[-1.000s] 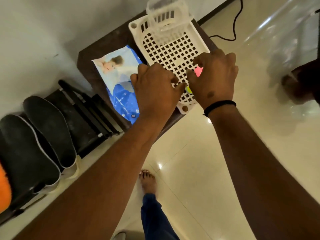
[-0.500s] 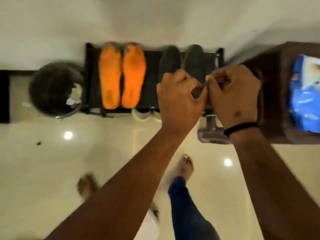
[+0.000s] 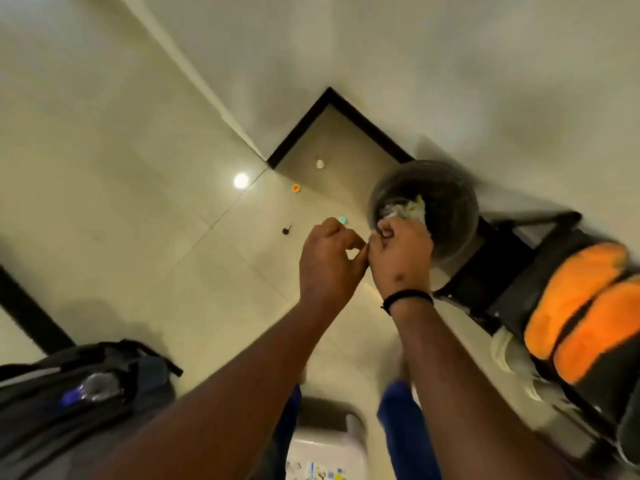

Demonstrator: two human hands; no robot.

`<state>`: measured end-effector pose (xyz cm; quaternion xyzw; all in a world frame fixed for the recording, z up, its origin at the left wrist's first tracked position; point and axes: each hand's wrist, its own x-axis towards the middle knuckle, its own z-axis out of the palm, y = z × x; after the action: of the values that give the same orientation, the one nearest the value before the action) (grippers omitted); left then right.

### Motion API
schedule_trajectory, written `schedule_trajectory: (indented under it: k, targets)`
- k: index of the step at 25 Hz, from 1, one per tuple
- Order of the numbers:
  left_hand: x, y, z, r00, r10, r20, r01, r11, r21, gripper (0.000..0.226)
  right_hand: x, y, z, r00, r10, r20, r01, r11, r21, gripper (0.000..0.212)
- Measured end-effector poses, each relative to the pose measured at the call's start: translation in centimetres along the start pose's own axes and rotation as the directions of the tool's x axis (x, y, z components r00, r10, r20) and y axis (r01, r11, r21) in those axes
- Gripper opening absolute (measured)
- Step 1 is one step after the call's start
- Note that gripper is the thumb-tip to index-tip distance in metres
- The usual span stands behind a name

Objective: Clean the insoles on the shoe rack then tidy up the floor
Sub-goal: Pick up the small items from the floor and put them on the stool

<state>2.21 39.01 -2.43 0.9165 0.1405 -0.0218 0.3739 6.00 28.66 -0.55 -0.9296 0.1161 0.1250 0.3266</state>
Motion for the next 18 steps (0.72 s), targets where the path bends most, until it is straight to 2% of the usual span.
schedule_trajectory:
  k: [2,4,7,11,13,16,18]
  targets:
    - [2.3,-3.9,0.0,0.986,-0.165,0.010,0.165,0.986,-0.007,0.010,2.7,-1.1,4.8,0.988,-0.064,0.138,0.073,0.996,-0.060,0.027]
    - [4.3,-7.9,1.0,0.953,-0.304,0.014,0.304,0.953,0.002,0.011,5.9,-1.1,9.6,0.942,-0.129,0.309,0.181,0.973,-0.145,0.030]
    - [7.1,-14.1,4.6,0.898,-0.439,0.030,0.438,0.899,0.026,0.013,10.5,1.3,16.1,0.884,-0.159,0.440,0.282,0.931,-0.230,0.034]
    - [11.0,-25.3,12.0,0.753,-0.655,0.065,0.648,0.755,0.103,0.020,14.9,8.9,25.0,0.869,0.021,0.494,0.214,0.884,-0.415,0.045]
    - [12.6,-29.6,14.7,0.705,-0.704,0.085,0.694,0.709,0.126,0.035,16.9,12.2,28.1,0.892,0.101,0.440,0.132,0.874,-0.467,0.055]
    - [14.2,-33.7,17.0,0.724,-0.683,0.092,0.664,0.727,0.175,0.052,19.2,15.0,31.9,0.924,0.156,0.349,0.017,0.895,-0.446,0.059]
    - [14.4,-35.4,18.4,0.758,-0.644,0.098,0.615,0.757,0.220,0.041,20.1,16.2,33.9,0.928,0.182,0.326,-0.008,0.882,-0.470,0.054]
